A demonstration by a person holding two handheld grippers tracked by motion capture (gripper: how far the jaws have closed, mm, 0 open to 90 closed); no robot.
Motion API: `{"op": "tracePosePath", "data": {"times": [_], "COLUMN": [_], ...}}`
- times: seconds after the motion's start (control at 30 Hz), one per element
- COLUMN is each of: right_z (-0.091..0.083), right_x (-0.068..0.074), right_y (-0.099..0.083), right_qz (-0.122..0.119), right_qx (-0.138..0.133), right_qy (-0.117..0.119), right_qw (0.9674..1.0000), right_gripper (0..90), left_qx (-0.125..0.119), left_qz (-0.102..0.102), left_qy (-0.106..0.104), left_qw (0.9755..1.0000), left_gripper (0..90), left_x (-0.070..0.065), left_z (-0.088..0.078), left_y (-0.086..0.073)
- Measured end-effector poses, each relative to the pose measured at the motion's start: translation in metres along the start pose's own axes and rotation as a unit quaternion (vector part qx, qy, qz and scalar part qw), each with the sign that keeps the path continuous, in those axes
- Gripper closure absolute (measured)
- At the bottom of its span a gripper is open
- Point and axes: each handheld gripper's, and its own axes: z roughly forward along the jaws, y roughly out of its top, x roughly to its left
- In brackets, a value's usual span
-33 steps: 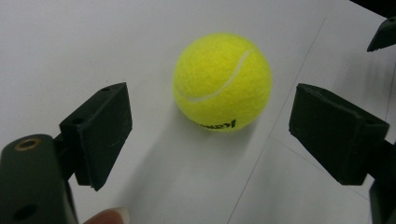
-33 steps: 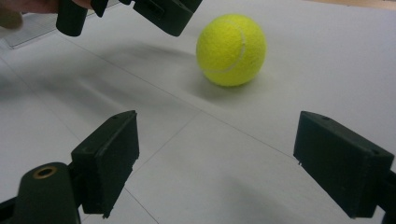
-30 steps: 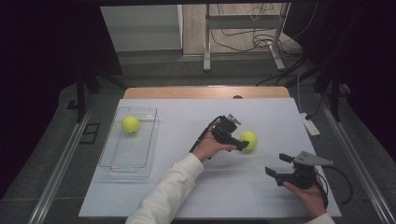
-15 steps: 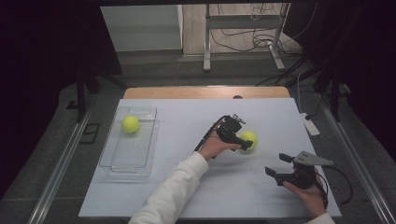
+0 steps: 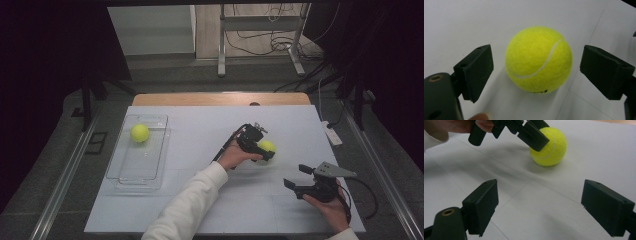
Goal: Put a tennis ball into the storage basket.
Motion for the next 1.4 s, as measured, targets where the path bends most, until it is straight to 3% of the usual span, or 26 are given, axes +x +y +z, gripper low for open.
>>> {"op": "tracePosePath", "data": {"times": [0.5, 0.63, 0.97, 1.4], "right_z": [0.0, 0.0, -0.001, -0.001], "right_x": [0.0, 0.0, 0.0, -0.001], "right_y": [0.0, 0.0, 0.0, -0.001], "right_qz": [-0.001, -0.001, -0.001, -0.001], "right_qx": [0.0, 0.0, 0.0, 0.0], "right_qy": [0.0, 0.0, -0.001, -0.002], "right_qw": [1.0, 1.0, 1.0, 1.0], "right_gripper": [14.6, 14.6, 14.6, 14.6], "left_qx": [0.016, 0.022, 0.026, 0.01], "left_qz": [-0.012, -0.014, -0.006, 0.005], "left_qy": [-0.004, -0.011, -0.001, -0.005], "left_qw": [0.9998, 0.9996, 0.9996, 0.9999], "left_gripper": [14.9, 23.0, 26.5, 26.6], "left_x": [0.003, 0.002, 0.0, -0.005], "left_z": [0.016, 0.018, 0.016, 0.004], "left_y": [0.001, 0.001, 0.002, 0.003]}}
